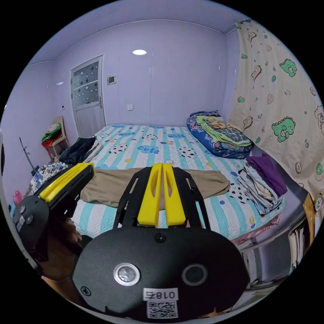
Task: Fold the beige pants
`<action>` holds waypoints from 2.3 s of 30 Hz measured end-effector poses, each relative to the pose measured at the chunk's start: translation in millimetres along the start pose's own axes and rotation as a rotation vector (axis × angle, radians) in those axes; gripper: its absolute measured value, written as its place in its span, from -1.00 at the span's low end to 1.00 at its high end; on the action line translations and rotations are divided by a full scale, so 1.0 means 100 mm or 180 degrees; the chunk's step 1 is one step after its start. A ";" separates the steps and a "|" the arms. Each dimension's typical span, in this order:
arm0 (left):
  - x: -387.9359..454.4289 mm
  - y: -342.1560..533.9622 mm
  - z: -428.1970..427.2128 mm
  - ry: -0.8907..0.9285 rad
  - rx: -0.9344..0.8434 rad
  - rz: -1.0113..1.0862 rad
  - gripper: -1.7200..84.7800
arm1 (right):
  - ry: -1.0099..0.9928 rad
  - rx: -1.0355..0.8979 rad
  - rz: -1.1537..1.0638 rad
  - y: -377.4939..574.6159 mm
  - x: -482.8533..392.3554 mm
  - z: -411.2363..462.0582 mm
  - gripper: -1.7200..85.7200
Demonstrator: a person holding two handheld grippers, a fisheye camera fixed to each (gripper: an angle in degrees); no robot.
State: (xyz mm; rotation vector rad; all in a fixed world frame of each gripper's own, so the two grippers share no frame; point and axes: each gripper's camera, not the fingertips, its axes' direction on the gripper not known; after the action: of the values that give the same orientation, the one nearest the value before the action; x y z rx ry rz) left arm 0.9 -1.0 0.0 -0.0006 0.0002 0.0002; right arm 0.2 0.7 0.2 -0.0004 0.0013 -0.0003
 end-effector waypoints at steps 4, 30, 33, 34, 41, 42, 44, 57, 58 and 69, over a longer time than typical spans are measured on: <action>0.06 -0.06 0.00 -0.0001 -0.0010 0.0001 -0.98 | 0.0004 -0.0002 0.0002 0.01 0.01 0.00 -0.98; 0.18 -0.26 -0.08 -0.0003 -0.0039 -0.0012 -0.98 | 0.0034 -0.0013 -0.0004 0.07 0.05 0.01 -0.98; 0.18 -0.26 -0.09 -0.0010 -0.0045 -0.0018 -0.98 | 0.0030 -0.0020 -0.0001 0.08 0.05 0.01 -0.98; 0.18 -0.26 -0.09 -0.0009 -0.0046 -0.0018 -0.98 | 0.0033 -0.0020 0.0000 0.08 0.05 0.01 -0.98; 0.17 -0.26 -0.12 -0.0014 -0.0047 -0.0018 -0.98 | 0.0044 -0.0021 -0.0003 0.08 0.06 0.01 -0.98; 0.17 -0.26 -0.12 -0.0016 -0.0047 -0.0018 -0.98 | 0.0048 -0.0020 -0.0007 0.08 0.06 0.01 -0.98; 0.17 -0.26 -0.13 -0.0019 -0.0049 -0.0018 -0.98 | 0.0049 -0.0020 -0.0012 0.09 0.05 0.01 -0.98; 0.13 -0.23 -0.14 -0.0010 -0.0062 -0.0024 -0.98 | 0.0058 -0.0024 -0.0002 0.09 0.06 0.02 -0.98; 0.13 -0.22 -0.14 -0.0014 -0.0062 -0.0023 -0.98 | 0.0061 -0.0024 -0.0001 0.09 0.06 0.02 -0.98; 0.10 -0.21 -0.15 0.0001 -0.0054 -0.0007 -0.98 | 0.0064 -0.0008 -0.0008 0.07 0.05 0.00 -0.98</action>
State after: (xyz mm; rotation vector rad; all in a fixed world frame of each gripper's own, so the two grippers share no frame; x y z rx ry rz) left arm 11.4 -22.2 -15.4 -0.0175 0.0006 -0.0019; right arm 4.8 7.8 0.5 -0.0031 0.0215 -0.0029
